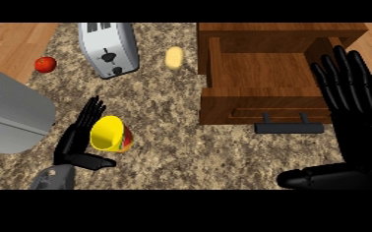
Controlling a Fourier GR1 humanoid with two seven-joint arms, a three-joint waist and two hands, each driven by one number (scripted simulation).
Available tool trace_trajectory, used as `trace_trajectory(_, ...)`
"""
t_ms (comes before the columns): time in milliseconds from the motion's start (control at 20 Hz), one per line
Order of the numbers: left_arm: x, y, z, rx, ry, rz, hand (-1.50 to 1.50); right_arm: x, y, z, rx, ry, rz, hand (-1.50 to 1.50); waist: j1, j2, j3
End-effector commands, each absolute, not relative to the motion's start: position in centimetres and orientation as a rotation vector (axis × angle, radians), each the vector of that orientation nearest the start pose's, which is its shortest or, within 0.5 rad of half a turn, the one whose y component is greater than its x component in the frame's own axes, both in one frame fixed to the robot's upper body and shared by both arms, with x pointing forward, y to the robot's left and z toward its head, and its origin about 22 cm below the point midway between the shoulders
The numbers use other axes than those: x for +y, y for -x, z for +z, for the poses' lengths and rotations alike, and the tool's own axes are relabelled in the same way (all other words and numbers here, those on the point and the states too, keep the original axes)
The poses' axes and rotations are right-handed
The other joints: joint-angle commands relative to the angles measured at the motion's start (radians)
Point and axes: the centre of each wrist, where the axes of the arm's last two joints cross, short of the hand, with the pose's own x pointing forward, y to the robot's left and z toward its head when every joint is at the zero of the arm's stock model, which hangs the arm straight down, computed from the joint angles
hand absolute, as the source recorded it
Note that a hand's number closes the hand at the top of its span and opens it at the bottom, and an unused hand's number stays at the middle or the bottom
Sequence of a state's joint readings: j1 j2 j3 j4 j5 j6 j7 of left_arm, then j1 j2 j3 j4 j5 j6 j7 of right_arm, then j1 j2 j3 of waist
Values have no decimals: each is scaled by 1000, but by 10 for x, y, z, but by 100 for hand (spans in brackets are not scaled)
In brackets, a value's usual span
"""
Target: Pick up the cup, place it into the drawer and close the drawer
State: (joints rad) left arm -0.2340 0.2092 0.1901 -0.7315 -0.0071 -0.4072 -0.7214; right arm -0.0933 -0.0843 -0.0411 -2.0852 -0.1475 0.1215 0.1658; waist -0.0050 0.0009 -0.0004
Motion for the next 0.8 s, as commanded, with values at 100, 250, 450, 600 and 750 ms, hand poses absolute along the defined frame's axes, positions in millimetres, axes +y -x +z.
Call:
trace_trajectory(100,319,-241,-134,-1671,267,-138,-150,-233,-232,146,-2006,-158,126,-150,2,0,0)
trace_trajectory(250,318,-245,-133,-1698,286,-115,-150,-242,-224,136,-2005,-153,131,-150,1,0,0)
trace_trajectory(450,300,-284,-123,-1696,295,-106,-150,-232,-229,132,-1997,-183,148,-150,-8,3,-1)
trace_trajectory(600,316,-265,-128,-1686,333,-83,-150,-246,-234,156,-2005,-162,130,-150,1,0,0)
trace_trajectory(750,315,-250,-140,-1675,334,-59,-150,-236,-219,143,-2006,-155,140,-150,0,-1,0)
